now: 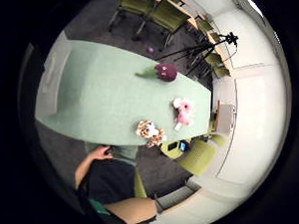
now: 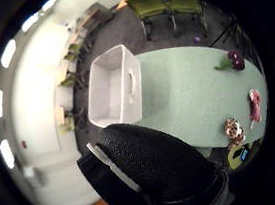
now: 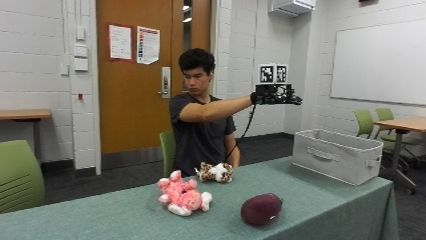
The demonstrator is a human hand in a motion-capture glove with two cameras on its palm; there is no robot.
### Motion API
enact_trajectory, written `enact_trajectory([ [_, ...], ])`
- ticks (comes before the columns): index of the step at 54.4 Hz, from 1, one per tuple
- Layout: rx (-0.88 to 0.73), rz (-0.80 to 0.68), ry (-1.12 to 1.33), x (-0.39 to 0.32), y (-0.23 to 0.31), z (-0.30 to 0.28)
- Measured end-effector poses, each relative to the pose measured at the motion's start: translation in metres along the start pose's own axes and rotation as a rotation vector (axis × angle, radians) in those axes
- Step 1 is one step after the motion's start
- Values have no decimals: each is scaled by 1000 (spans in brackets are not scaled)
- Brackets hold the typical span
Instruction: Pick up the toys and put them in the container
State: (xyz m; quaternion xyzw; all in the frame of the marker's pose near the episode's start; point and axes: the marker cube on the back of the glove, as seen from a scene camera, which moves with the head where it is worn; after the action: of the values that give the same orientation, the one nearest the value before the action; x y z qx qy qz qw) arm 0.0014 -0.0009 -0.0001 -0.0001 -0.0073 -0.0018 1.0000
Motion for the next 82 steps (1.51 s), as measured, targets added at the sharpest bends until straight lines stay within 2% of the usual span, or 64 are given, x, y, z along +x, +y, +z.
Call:
enact_trajectory([
  [26, -4, -13, 11, 27, 3, 2],
  [39, 0, -30, 90, 84, 51, 12],
  [47, -40, 7, 111, 135, 81, 52],
  [57, -83, 87, 115, 194, 113, 136],
  [70, -197, 158, 90, 231, 140, 240],
  [75, -230, 168, 58, 238, 144, 260],
  [82, -198, 175, 5, 240, 152, 274],
])
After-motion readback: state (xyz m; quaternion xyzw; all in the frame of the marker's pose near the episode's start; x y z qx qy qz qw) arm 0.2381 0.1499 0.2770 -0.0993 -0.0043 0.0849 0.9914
